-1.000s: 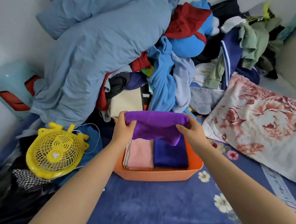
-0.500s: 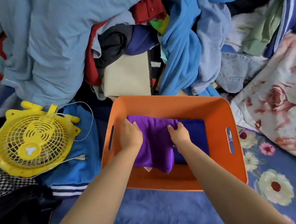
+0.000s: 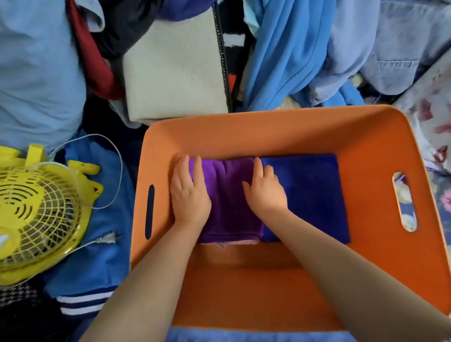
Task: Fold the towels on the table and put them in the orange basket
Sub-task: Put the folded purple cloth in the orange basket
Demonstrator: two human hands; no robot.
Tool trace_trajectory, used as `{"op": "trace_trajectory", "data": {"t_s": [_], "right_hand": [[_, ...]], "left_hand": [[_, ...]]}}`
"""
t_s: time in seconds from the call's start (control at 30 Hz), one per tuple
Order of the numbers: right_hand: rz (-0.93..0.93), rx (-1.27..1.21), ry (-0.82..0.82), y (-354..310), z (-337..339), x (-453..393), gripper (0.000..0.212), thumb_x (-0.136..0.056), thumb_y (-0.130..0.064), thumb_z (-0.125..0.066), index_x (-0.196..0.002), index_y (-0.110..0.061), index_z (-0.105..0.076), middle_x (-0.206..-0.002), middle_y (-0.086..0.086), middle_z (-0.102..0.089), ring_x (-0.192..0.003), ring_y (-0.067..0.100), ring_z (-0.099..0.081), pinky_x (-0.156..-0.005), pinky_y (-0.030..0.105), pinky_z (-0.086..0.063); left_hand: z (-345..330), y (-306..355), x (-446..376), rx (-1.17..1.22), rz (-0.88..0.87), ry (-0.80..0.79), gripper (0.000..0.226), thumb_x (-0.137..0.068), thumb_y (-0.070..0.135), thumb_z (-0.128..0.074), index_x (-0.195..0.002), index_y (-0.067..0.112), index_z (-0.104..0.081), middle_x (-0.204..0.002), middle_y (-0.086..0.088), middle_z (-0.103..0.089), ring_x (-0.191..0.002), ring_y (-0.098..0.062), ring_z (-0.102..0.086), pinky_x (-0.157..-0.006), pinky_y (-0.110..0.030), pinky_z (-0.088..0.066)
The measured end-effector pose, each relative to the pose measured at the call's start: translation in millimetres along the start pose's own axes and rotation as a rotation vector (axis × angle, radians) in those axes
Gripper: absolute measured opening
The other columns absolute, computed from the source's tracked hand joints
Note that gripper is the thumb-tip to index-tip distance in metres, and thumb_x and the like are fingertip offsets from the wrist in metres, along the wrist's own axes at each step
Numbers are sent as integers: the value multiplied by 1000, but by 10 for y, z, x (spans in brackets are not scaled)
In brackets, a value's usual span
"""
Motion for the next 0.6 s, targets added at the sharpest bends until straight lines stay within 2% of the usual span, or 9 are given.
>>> {"op": "trace_trajectory", "data": {"t_s": [0.07, 0.13, 0.17, 0.23, 0.3, 0.5, 0.6], "right_hand": [[97, 240, 82, -29, -15, 118, 59, -94, -31, -44, -141, -3, -22, -133, 21, -39, -114, 36, -47, -86, 42, -43], [244, 338, 155, -99, -66, 201, 56, -91, -30, -51, -137, -3, -35, -139, 22, -39, -121, 36, -45, -93, 44, -42], [300, 370, 148, -109, -134, 224, 57, -91, -32, -50, -139, -5, -33, -147, 20, -31, -131, 34, -37, -102, 46, -36], [326, 376, 3, -45, -329, 213, 61, -96, -37, -34, -146, -11, -11, -156, 11, 1, -144, 26, -2, -116, 44, -8], [287, 370, -90, 64, -478, 175, 61, -97, -41, -23, -146, -16, 3, -155, 5, 16, -143, 23, 14, -116, 43, 6], [267, 331, -111, 133, -594, 50, 59, -97, -42, -20, -145, -21, 6, -155, 2, 17, -143, 20, 15, -113, 40, 12], [255, 335, -190, 129, -561, 27, 59, -97, -41, -21, -146, -20, 7, -155, 2, 18, -143, 20, 14, -115, 40, 10]], "left_hand": [[-85, 124, 94, -108, -246, 32, 40, -70, -5, -45, -104, -6, -66, -108, -27, -64, -99, -42, -64, -84, -53, -49], [-263, 160, 169, -111, -280, -137, 38, -74, 6, -62, -110, -5, -63, -117, -26, -61, -110, -41, -58, -91, -53, -46], [-374, 120, 223, -104, -228, -261, 48, -78, 15, -65, -121, -4, -56, -130, -25, -53, -123, -40, -49, -100, -49, -40], [-581, 4, 322, -114, -140, -424, 62, -92, 35, -47, -143, 5, -27, -153, -18, -20, -143, -31, -15, -116, -39, -13], [-717, -97, 357, -106, -107, -456, 63, -96, 41, -31, -147, 12, -8, -156, -11, 0, -145, -25, 4, -117, -35, 3], [-926, -163, 314, -58, -77, -564, 64, -96, 42, -29, -148, 15, -3, -156, -10, 7, -145, -24, 9, -117, -36, 3], [-899, -155, 276, -55, -55, -666, 64, -97, 42, -28, -148, 15, -1, -156, -9, 9, -144, -23, 11, -117, -37, 1]]}}
Point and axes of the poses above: each hand's wrist, its own x-axis away from the middle knuckle, its own z-axis out of the back of the hand, y = z × x, the point moved 6 cm from there along -x, towards the middle knuckle
